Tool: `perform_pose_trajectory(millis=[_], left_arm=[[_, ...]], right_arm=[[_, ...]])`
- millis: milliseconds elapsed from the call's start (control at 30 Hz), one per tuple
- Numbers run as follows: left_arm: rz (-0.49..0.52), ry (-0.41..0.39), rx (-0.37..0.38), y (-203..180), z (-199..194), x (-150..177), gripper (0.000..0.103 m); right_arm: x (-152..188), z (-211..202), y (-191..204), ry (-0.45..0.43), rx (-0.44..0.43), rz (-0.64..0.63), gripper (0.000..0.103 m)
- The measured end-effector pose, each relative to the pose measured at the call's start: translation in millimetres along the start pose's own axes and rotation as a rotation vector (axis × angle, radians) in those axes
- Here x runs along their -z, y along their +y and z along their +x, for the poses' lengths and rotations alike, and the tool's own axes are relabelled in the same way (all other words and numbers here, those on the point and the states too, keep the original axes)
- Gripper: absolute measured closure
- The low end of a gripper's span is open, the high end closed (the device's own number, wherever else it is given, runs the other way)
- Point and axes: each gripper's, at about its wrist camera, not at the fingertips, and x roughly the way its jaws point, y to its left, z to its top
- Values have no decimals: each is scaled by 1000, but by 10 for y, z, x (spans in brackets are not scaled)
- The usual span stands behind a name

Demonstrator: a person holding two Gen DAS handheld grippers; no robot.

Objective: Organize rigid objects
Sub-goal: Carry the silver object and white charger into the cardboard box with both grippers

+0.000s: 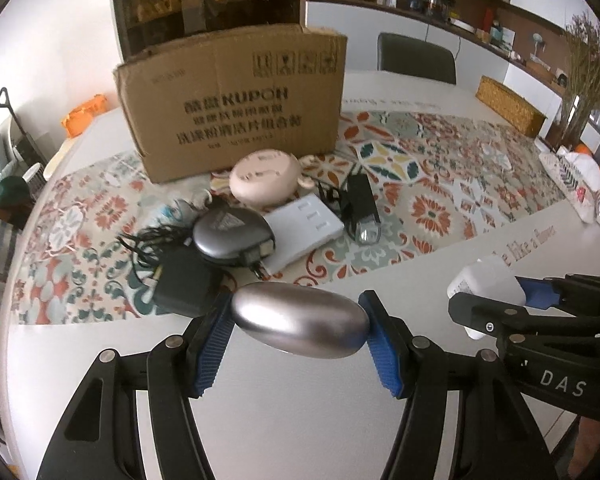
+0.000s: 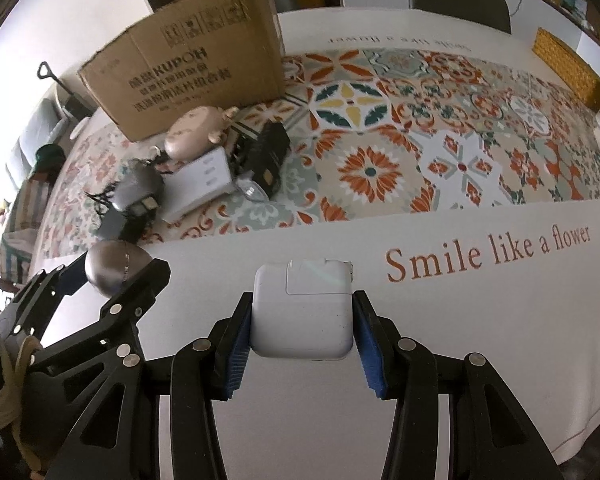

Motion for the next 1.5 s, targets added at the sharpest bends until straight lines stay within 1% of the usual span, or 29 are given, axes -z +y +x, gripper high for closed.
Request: perform_pose_trajectory(millis=[267, 467, 633, 900, 1200, 1367, 1500], left_arm=[[-40, -69, -29, 143, -348, -169, 40], [-60, -130, -68, 267, -583, -316, 40], [-85, -168, -84, 393, -747, -443, 40], [-82, -241, -104, 534, -944, -652, 40], [-73, -300, -104, 636, -1013, -966, 40], [-61, -325, -114, 684, -996, -1153, 40], [-69, -335, -100, 742, -954, -1318, 40]], right_arm=[[-156, -302, 167, -86, -30, -47, 56], [-283, -513, 313, -145, -67, -70, 56], [-385, -664, 444, -190, -98, -87, 56], [-594, -850, 625, -267, -128, -113, 56], [-881, -970, 725, -329, -155, -114, 56], [-1065, -981, 748, -350, -160, -107, 56], [-1228, -962, 786, -361, -168, -106, 56]])
